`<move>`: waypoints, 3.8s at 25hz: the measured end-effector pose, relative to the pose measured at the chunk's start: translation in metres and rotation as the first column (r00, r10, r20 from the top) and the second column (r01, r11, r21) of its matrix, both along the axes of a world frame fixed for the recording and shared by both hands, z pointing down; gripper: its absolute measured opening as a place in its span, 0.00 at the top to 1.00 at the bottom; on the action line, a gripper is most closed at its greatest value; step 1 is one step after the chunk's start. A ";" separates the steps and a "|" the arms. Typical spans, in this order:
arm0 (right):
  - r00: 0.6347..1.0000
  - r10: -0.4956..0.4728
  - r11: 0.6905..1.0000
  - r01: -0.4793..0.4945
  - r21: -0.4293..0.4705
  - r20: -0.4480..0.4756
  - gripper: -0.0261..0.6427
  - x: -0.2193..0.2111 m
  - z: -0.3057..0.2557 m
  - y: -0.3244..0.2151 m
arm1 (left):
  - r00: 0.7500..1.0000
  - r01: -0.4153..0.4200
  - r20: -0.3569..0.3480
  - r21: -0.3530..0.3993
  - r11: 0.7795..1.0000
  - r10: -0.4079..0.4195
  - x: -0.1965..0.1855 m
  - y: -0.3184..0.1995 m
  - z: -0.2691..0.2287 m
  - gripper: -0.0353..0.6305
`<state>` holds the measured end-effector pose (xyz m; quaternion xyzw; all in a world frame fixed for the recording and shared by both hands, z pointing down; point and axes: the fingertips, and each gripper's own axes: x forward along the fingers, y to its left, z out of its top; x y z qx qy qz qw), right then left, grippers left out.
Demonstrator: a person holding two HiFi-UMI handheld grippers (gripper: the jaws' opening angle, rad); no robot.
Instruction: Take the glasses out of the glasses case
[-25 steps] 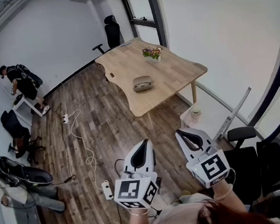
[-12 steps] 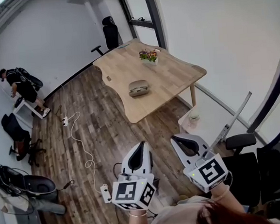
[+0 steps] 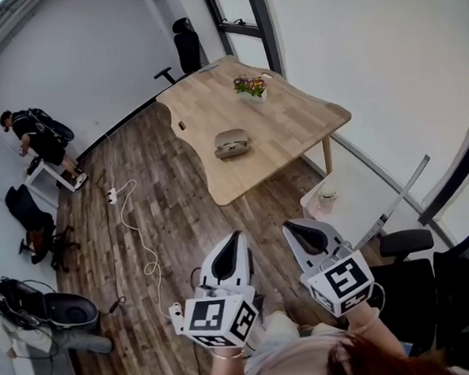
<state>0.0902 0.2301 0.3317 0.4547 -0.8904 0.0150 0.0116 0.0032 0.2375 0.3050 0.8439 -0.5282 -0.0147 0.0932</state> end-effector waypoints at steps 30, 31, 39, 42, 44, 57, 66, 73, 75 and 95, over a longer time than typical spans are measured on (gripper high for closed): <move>0.997 0.072 0.997 -0.072 0.007 -0.014 0.96 -0.075 0.019 -0.194 | 0.997 -0.073 -0.015 -0.018 0.997 0.072 -0.075 -0.189 0.019 0.94; 0.997 0.077 0.997 -0.077 0.010 -0.011 0.96 -0.077 0.018 -0.200 | 0.997 -0.075 -0.016 -0.020 0.997 0.074 -0.078 -0.194 0.020 0.94; 0.993 0.088 0.996 -0.087 -0.012 0.076 0.96 -0.100 0.015 -0.242 | 0.994 -0.108 -0.028 -0.035 0.994 0.107 -0.104 -0.236 0.028 0.94; 0.991 0.073 0.997 -0.071 -0.023 0.115 0.96 -0.109 0.013 -0.252 | 0.993 -0.116 -0.034 -0.035 0.993 0.115 -0.112 -0.247 0.033 0.94; 0.991 0.066 0.998 -0.065 -0.014 0.117 0.96 -0.113 0.012 -0.258 | 0.992 -0.124 -0.043 -0.041 0.991 0.122 -0.115 -0.255 0.036 0.94; 0.990 0.107 0.993 -0.102 -0.053 0.093 0.96 -0.109 0.036 -0.308 | 0.988 -0.148 -0.051 -0.069 0.987 0.144 -0.110 -0.302 0.058 0.94; 0.991 0.117 0.991 -0.112 -0.075 0.070 0.96 -0.102 0.049 -0.360 | 0.989 -0.147 -0.043 -0.088 0.985 0.144 -0.105 -0.356 0.066 0.94; 0.995 0.091 0.990 -0.087 -0.107 0.029 0.96 -0.101 0.062 -0.404 | 0.989 -0.148 -0.036 -0.104 0.984 0.145 -0.098 -0.398 0.075 0.94; 0.996 0.083 0.991 -0.080 -0.110 0.021 0.96 -0.101 0.064 -0.416 | 0.987 -0.161 -0.032 -0.115 0.980 0.158 -0.095 -0.408 0.077 0.94; 0.988 -0.065 0.983 0.039 -0.182 -0.138 0.96 -0.103 0.107 -0.513 | 0.996 -0.091 -0.032 -0.175 0.980 0.087 -0.092 -0.484 0.107 0.94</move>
